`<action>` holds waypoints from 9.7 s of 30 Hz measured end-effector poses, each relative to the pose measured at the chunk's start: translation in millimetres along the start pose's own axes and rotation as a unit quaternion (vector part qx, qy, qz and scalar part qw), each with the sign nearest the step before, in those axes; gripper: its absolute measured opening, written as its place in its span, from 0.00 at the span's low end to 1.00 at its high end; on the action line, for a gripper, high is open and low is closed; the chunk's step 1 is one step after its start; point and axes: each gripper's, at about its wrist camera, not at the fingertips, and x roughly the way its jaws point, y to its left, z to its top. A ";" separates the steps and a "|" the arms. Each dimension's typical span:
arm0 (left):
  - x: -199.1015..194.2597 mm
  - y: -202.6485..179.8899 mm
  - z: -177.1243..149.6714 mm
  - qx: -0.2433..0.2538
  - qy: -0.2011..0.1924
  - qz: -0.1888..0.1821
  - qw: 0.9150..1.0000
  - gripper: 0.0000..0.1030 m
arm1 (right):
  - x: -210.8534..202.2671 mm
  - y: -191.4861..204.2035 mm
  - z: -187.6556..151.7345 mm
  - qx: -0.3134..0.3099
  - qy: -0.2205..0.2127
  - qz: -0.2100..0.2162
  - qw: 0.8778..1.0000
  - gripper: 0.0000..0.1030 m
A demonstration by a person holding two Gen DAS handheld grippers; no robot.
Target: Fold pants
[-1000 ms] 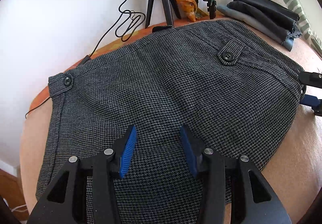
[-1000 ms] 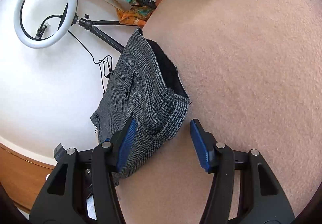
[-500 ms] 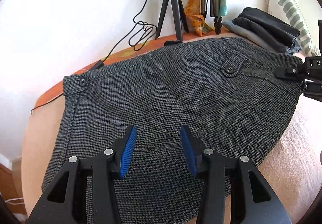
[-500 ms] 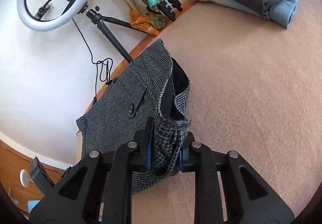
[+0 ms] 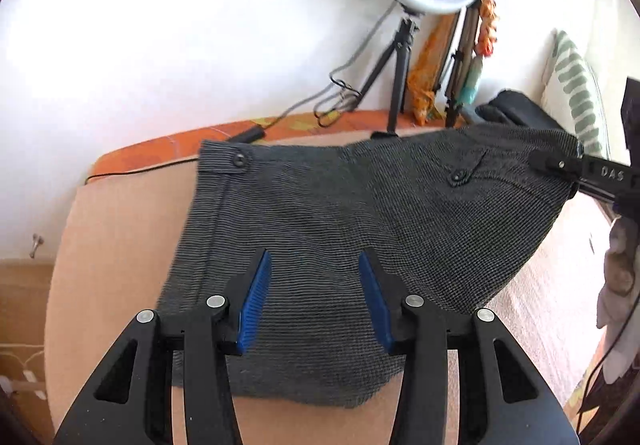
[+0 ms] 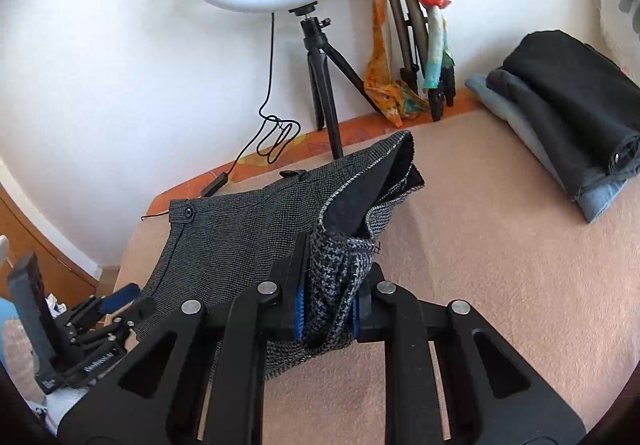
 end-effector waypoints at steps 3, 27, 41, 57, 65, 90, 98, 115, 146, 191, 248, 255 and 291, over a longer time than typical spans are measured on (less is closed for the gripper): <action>-32.5 29.7 -8.8 -0.037 -0.021 0.009 0.999 0.43 | -1.5 20.6 4.2 -0.033 -0.005 0.003 0.999 0.17; -86.5 162.2 -48.2 -0.187 -0.072 0.069 0.977 0.43 | 86.8 274.2 -76.2 -0.358 0.056 0.047 0.931 0.13; -87.6 148.3 -40.6 -0.165 -0.083 0.081 0.980 0.43 | 119.5 272.6 -99.2 -0.340 0.128 0.172 0.916 0.40; -22.5 49.6 -23.4 -0.039 -0.033 0.013 0.999 0.43 | 115.1 163.0 13.8 -0.243 0.086 0.188 0.948 0.44; 27.4 65.9 -37.4 -0.055 0.030 0.018 0.998 0.43 | 176.4 173.3 28.8 -0.267 0.116 0.146 0.945 0.44; -18.3 146.3 -74.8 -0.368 0.035 -0.099 0.924 0.54 | 177.1 112.2 40.0 -0.161 0.156 0.154 0.962 0.73; 1.9 131.0 -91.0 -0.447 0.054 -0.102 0.887 0.54 | 177.3 70.6 36.7 -0.072 0.203 0.190 0.958 0.75; 28.1 133.3 -111.1 -0.541 -0.020 -0.117 0.833 0.63 | 215.2 44.3 10.8 0.037 0.236 0.229 0.944 0.75; 56.6 120.2 -78.4 -0.490 -0.032 -0.073 0.868 0.40 | 235.6 61.3 13.7 0.068 0.210 0.221 0.950 0.45; -3.4 -126.1 5.2 -0.206 -0.090 -0.215 0.950 0.31 | -23.1 -53.8 131.7 -0.129 0.021 0.116 0.985 0.20; 161.4 -348.0 88.6 -0.141 0.002 -0.191 0.971 0.43 | 7.5 -409.0 268.1 -0.036 -0.013 -0.117 0.992 0.58; 139.5 -335.5 84.5 -0.131 0.004 -0.169 0.977 0.40 | -35.8 -392.6 260.1 -0.029 -0.029 -0.124 0.991 0.62; -51.0 -287.9 31.9 0.035 -0.079 -0.143 0.986 0.79 | -188.6 -204.5 61.2 -0.078 -0.096 -0.175 0.977 0.86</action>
